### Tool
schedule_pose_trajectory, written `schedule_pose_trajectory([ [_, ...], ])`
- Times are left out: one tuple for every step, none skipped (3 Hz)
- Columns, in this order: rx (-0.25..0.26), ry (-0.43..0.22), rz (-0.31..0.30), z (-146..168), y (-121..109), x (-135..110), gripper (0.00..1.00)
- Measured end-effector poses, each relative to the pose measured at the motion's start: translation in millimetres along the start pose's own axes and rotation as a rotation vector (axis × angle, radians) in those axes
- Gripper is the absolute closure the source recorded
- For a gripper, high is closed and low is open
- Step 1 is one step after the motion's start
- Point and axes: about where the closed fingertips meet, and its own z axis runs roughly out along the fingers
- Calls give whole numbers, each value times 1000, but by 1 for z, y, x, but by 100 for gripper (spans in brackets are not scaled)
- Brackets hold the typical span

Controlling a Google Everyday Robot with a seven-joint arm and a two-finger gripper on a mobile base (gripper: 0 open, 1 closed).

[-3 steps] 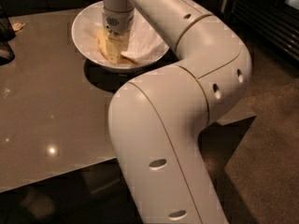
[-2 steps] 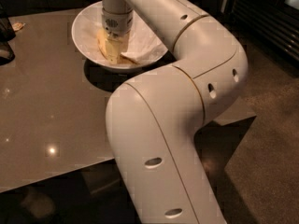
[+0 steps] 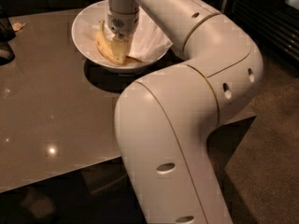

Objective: Pick banana from white bowl

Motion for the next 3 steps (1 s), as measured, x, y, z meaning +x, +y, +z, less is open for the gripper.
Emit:
schedule_pose_trajectory([
  [10,-23,16,-5,0,15,100],
  [15,-29,15,-2,-1,12,100],
  [43,-42,14,-14,-1,10,100],
])
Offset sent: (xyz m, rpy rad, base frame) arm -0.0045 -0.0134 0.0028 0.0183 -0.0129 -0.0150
